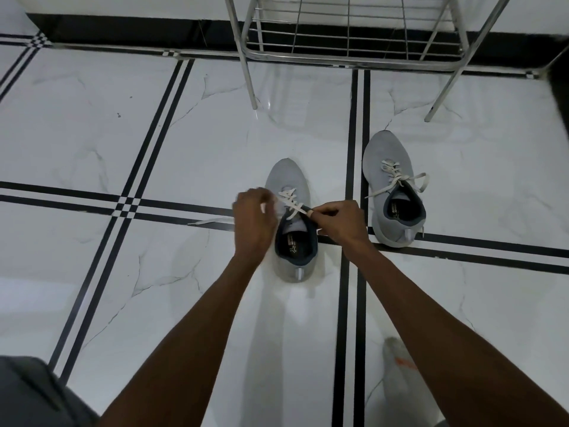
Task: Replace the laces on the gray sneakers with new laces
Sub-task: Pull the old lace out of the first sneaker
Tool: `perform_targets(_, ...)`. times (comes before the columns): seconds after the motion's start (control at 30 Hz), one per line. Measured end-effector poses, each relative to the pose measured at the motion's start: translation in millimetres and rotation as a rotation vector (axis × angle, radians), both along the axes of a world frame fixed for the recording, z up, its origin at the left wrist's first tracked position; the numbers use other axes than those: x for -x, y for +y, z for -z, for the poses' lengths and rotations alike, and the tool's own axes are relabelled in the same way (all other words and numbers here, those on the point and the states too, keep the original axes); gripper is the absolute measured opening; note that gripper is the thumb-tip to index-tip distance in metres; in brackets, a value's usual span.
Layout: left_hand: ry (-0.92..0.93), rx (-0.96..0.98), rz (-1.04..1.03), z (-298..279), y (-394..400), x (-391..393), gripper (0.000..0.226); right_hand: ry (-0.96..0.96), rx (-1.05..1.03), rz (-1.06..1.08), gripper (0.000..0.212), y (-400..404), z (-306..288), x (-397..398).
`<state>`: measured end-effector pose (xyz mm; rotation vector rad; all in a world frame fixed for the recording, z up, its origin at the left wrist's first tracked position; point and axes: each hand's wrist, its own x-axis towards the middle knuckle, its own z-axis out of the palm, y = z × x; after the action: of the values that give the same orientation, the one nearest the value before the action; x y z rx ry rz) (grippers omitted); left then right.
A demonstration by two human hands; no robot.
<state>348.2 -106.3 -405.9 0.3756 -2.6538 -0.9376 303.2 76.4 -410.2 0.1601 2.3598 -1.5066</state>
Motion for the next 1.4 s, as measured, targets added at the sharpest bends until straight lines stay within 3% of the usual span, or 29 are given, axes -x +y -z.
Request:
perform_targets(0.07,0.007,-0.188,-0.211,2,-18,-2,0.008,-0.002,-0.005,0.008,0.009,4,0,1)
perform_targets(0.1,0.011,-0.188,-0.228,0,-19,-6,0.007,0.003,-0.011,-0.005,0.01,5,-1,1)
perform_targets(0.2,0.083,-0.024,0.061,-8,0,-8,0.021,-0.006,0.003,-0.017,0.011,2,-5,-1)
perform_targets(0.27,0.019,0.12,0.277,-2,16,-4,0.017,-0.025,0.03,-0.02,0.012,0,-5,-3)
perform_targets(0.33,-0.06,0.199,0.34,4,26,1,0.013,-0.034,0.046,-0.014,0.012,0,-5,-5)
perform_targets(0.43,-0.025,0.296,0.364,3,28,6,0.016,-0.045,0.051,-0.011,0.011,4,-4,-7)
perform_targets(0.5,0.047,0.217,0.163,0,13,5,0.023,-0.07,0.069,0.024,0.009,7,-2,-7)
perform_targets(0.6,0.027,-0.07,-0.14,2,-13,-2,0.011,-0.061,0.042,0.015,0.009,10,-1,-4)
perform_targets(0.67,0.001,-0.039,-0.067,1,-9,-7,0.016,-0.057,0.04,0.0,0.009,9,-1,-1)
perform_targets(0.73,0.017,0.059,0.132,2,5,-8,0.03,-0.049,0.041,-0.014,0.009,7,-2,-2)
perform_targets(0.87,0.003,0.209,0.361,8,25,-2,0.02,-0.032,0.043,-0.024,0.009,2,-3,-6)
perform_targets(0.93,0.003,0.124,0.287,7,18,2,0.018,-0.05,0.062,-0.007,0.012,3,0,-7)
perform_targets(1.0,0.009,-0.125,0.023,2,-3,10,0.014,-0.066,0.075,0.013,0.015,6,2,-8)
perform_targets(1.07,-0.014,-0.299,-0.177,-5,-26,21,0.008,-0.034,0.058,0.004,0.016,8,2,-8)
perform_targets(1.17,-0.073,-0.393,-0.153,-16,-27,23,0.049,0.057,-0.02,-0.065,0.015,3,-1,-8)
perform_targets(1.2,-0.061,-0.398,-0.122,-17,-19,19,0.05,0.097,-0.052,-0.081,0.019,0,-3,-9)
perform_targets(1.3,-0.083,-0.308,-0.008,-8,2,-1,0.035,0.322,-0.124,-0.167,0.033,-6,-1,-6)
perform_targets(1.4,-0.165,-0.242,0.046,8,12,-14,0.026,0.448,-0.21,-0.36,0.03,-16,3,-2)
